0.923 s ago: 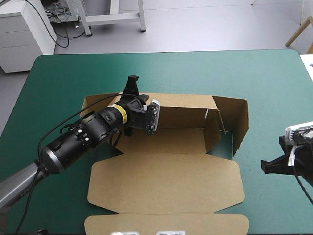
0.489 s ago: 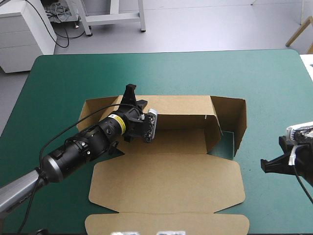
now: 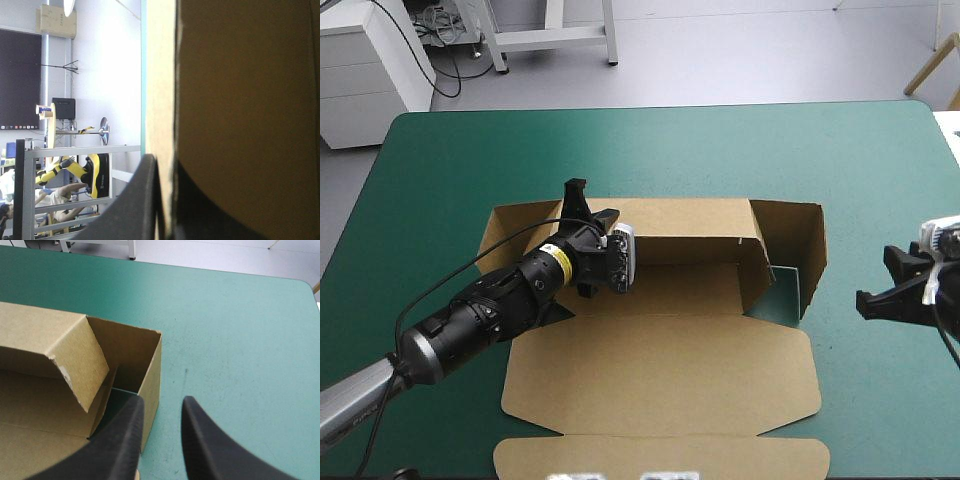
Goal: Fold the box
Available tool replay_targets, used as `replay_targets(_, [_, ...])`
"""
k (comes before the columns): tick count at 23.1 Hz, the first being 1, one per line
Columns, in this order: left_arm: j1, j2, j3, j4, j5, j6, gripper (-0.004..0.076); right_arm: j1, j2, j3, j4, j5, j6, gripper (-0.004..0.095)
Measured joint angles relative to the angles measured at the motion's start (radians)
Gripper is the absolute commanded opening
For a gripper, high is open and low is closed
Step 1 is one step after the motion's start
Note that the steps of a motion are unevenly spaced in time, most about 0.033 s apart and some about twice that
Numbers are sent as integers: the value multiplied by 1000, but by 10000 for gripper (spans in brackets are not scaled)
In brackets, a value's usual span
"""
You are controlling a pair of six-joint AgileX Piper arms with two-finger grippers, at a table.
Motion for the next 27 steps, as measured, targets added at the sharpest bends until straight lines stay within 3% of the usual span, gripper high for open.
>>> replay_targets(1, [-1,0,0,10,4,-8,-10,0,24,-40,4,6,-8,680])
replay_targets(2, [-2,0,0,28,9,-27,-10,0,68,-100,7,10,-21,705])
replay_targets(15, [-6,0,1,76,24,-96,-10,0,639,-648,-8,14,-44,739])
replay_targets(27, [-10,0,0,90,54,-138,-10,0,953,-777,-9,-18,-19,738])
